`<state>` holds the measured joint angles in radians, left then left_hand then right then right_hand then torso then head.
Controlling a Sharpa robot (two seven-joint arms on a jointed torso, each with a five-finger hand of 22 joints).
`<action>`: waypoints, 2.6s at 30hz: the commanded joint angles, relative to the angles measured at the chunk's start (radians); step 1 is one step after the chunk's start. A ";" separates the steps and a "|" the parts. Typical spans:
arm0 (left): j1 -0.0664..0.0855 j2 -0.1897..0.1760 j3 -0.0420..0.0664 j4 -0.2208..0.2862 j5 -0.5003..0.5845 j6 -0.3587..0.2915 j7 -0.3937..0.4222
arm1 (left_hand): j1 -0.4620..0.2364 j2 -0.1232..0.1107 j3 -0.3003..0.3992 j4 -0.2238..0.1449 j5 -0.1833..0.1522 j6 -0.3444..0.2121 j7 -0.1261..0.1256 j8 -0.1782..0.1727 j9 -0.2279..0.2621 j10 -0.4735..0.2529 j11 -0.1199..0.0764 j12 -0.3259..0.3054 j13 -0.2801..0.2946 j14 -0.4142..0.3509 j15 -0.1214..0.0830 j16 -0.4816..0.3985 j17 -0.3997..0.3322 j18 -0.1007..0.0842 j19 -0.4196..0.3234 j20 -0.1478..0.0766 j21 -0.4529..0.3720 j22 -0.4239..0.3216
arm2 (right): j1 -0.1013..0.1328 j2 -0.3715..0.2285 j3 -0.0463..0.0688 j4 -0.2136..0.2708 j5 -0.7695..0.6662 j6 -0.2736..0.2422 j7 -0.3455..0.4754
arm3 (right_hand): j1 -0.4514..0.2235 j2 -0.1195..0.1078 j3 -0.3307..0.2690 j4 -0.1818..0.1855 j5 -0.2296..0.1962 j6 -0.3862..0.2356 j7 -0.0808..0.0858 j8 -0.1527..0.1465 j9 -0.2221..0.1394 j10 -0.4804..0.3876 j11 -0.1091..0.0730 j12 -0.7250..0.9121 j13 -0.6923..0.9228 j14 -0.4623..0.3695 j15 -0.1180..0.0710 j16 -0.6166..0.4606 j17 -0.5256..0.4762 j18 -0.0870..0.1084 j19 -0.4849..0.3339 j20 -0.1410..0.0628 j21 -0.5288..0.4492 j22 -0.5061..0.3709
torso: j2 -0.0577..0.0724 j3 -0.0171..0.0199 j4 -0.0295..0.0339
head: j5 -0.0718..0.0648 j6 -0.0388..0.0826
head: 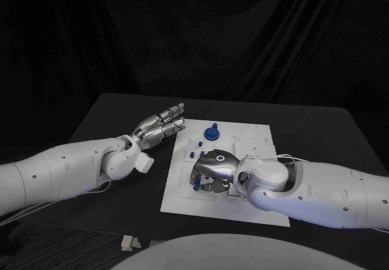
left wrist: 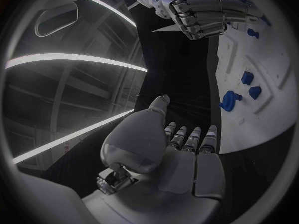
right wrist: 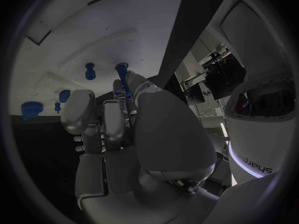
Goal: Assemble the parts on the task board
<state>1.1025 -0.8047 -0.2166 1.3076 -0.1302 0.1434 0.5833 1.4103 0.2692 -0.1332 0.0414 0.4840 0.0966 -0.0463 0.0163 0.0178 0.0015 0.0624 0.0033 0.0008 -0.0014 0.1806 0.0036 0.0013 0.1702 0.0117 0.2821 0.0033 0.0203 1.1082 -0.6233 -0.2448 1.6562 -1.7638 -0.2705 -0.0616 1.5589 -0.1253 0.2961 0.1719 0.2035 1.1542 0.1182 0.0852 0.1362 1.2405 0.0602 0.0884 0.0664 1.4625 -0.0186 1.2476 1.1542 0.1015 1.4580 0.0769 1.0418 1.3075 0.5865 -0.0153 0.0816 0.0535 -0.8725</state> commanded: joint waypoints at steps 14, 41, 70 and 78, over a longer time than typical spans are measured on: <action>-0.006 0.005 0.001 -0.002 0.001 0.017 0.007 | -0.007 0.009 0.006 -0.005 -0.002 -0.006 0.005 0.004 0.000 -0.001 0.002 -0.003 -0.001 0.001 0.002 -0.004 -0.001 0.005 0.000 0.005 0.005 -0.001 | -0.006 -0.005 -0.001 -0.003 -0.011 0.026 -0.028 | 0.001 -0.003 0.001 -0.011 0.001 0.005 -0.001 0.000 0.002 0.008 -0.003 -0.007 0.000 0.031 -0.005 0.002 -0.006 -0.017 0.003 0.001 0.005 0.153 | 0.000 0.0014 -0.0009 | 0.001 0.000; -0.011 0.002 0.001 -0.003 0.001 0.024 -0.003 | -0.010 0.013 0.013 -0.009 -0.001 -0.004 0.009 0.004 0.000 -0.001 0.003 -0.003 -0.001 0.001 0.002 -0.004 -0.001 0.006 0.000 0.005 0.005 -0.001 | -0.017 -0.042 -0.002 0.004 -0.010 -0.124 0.034 | -0.045 -0.013 -0.120 -0.015 -0.083 -0.655 -0.089 -0.037 -0.087 -0.414 0.059 -0.001 0.000 -0.009 0.018 0.022 -0.025 -0.004 -0.053 0.025 -0.031 0.136 | 0.000 0.0018 -0.0008 | -0.004 0.000; -0.017 -0.036 0.001 0.038 -0.047 -0.051 0.081 | -0.050 -0.002 -0.005 0.034 -0.003 0.021 0.009 0.011 0.003 -0.001 -0.004 -0.003 -0.001 0.001 -0.045 -0.004 -0.001 0.009 -0.007 -0.024 0.000 -0.012 | 0.118 -0.444 -0.003 0.146 0.350 -0.023 -0.133 | -0.261 0.065 -0.249 0.101 -0.041 -0.172 -0.037 0.134 0.145 0.330 -0.065 1.482 1.504 0.085 -0.043 0.280 0.339 -0.023 -0.022 -0.026 0.079 0.161 | -0.006 -0.0027 -0.0015 | -0.064 0.000; -0.027 -0.042 0.001 0.042 -0.073 -0.068 0.102 | -0.034 -0.007 -0.012 0.041 0.002 0.029 0.010 0.013 0.004 -0.001 -0.002 -0.003 -0.001 0.001 -0.084 -0.004 -0.001 0.009 -0.011 -0.057 -0.003 -0.020 | 0.093 -0.446 -0.003 0.124 0.354 0.065 -0.290 | -0.455 0.117 -0.276 0.112 0.000 -0.188 -0.053 0.284 0.308 0.330 -0.069 1.482 1.504 0.099 -0.052 0.301 0.376 -0.055 0.044 -0.039 0.290 0.203 | -0.013 -0.0025 -0.0053 | -0.065 0.000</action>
<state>1.0772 -0.8471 -0.2168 1.3464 -0.1748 0.0975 0.6379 1.3706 0.2690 -0.1457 0.0790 0.4840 0.1182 -0.0356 0.0249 0.0203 0.0015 0.0623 0.0033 0.0012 0.0000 0.1030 0.0036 0.0010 0.1701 0.0010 0.2317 0.0033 0.0019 1.2036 -1.0684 -0.2491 1.7814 -1.4281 -0.2829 -0.2269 1.1125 -0.0079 0.0215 0.2868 0.1998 0.9697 0.0694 0.3625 0.4355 1.4636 -0.0056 1.5684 1.3081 1.4646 -0.0642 1.5528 1.3081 0.0597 1.4620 0.0407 1.3240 1.3075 0.5776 -0.0178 0.0782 -0.0115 -0.8725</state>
